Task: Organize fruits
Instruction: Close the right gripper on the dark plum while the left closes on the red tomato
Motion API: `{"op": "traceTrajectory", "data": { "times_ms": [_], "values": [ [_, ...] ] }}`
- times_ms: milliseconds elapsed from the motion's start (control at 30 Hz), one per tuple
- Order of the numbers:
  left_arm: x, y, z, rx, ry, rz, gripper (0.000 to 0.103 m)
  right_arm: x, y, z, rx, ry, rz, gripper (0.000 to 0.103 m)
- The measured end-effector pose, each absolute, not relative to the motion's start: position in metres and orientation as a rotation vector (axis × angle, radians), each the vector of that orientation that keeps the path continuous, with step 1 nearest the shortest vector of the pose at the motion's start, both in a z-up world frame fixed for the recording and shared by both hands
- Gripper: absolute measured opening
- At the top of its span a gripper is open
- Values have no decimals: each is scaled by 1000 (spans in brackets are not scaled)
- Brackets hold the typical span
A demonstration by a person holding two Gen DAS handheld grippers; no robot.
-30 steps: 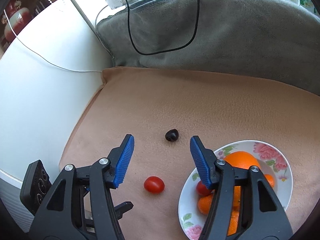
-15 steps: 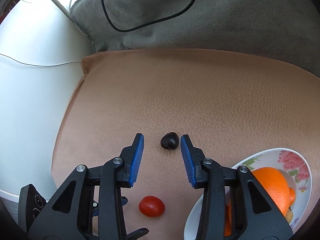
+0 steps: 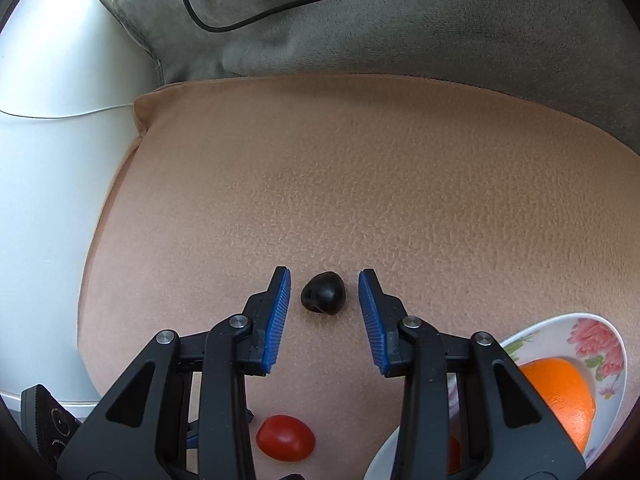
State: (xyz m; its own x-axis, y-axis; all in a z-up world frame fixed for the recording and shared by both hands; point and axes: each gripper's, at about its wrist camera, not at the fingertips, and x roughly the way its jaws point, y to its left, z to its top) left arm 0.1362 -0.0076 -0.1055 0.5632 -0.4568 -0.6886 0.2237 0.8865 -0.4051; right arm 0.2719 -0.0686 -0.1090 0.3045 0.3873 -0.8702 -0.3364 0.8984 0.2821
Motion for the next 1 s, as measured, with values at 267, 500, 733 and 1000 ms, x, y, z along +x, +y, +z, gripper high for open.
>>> {"op": "traceTrajectory", "data": {
  "times_ms": [267, 500, 733, 1000],
  "values": [
    [150, -13, -110, -273, 898, -403, 45, 272, -65, -112, 36, 1174, 483, 32],
    [150, -20, -110, -259, 901, -400, 38, 275, -61, -116, 33, 1177, 484, 25],
    [152, -32, -108, -247, 898, -397, 33, 275, -61, -116, 23, 1171, 488, 25],
    [150, -30, -106, -245, 892, -394, 33, 274, -61, -115, 22, 1166, 494, 25]
  ]
}}
